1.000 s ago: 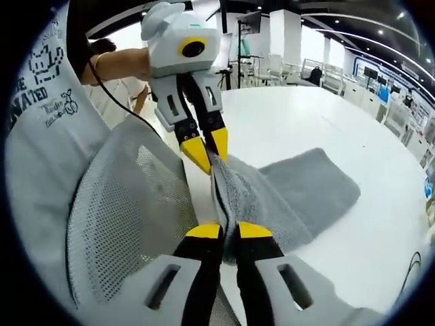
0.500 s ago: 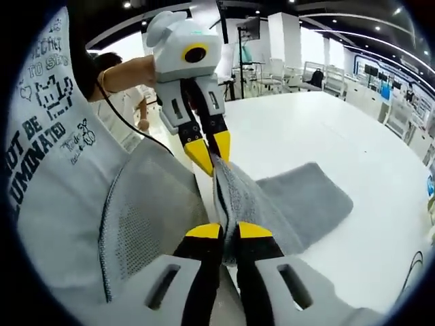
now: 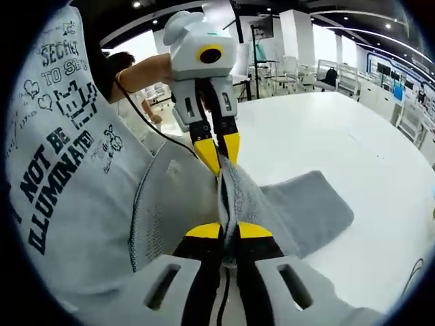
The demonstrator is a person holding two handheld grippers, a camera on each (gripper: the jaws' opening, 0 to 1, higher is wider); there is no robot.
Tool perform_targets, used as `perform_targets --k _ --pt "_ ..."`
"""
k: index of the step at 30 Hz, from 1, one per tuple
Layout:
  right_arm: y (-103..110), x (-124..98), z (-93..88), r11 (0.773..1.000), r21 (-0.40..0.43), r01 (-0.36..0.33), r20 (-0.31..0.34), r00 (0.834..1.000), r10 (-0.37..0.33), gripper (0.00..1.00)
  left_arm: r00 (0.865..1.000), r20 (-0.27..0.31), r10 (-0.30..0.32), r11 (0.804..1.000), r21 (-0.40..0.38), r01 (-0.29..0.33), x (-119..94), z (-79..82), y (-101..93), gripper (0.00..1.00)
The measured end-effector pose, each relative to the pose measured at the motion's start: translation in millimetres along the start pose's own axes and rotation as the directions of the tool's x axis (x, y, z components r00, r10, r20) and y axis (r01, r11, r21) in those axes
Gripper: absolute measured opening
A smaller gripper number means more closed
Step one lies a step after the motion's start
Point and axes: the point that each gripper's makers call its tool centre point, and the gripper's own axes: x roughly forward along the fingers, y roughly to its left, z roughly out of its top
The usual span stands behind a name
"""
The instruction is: Fold the towel on the table until its edges align and the towel forms a compact rectangular stack.
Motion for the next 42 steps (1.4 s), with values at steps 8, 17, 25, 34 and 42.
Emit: perform_targets --k 8,17,25,34,42 --pt "-17 -3 9.3 0.999 0.041 -0.004 0.028 1.000 0.003 0.05 1.000 0.013 -0.012 0.999 -0.033 0.012 -2 5.6 14.6 0.06" --pt "-46 -3 18.3 0.994 0.112 0.003 0.057 0.998 -0.010 0.05 0.999 0.018 -0.051 0.996 -0.073 0.052 0 12.2 39.4 0.07" --pt "-68 -1 25.3 0.985 0.171 -0.021 0.081 0.997 0.007 0.05 0.995 0.008 -0.096 0.991 -0.091 0.097 1 17.5 60.0 0.07" --pt "-100 1 28.6 0.967 0.252 -0.043 0.100 0.995 0.018 0.05 0.989 0.016 -0.148 0.981 -0.121 0.149 8 23.9 87.4 0.07" --pt "-125 13 23.1 0.961 0.271 -0.054 0.066 0.997 0.037 0.05 0.987 -0.009 -0.162 0.979 -0.127 0.160 23 19.0 111.2 0.07"
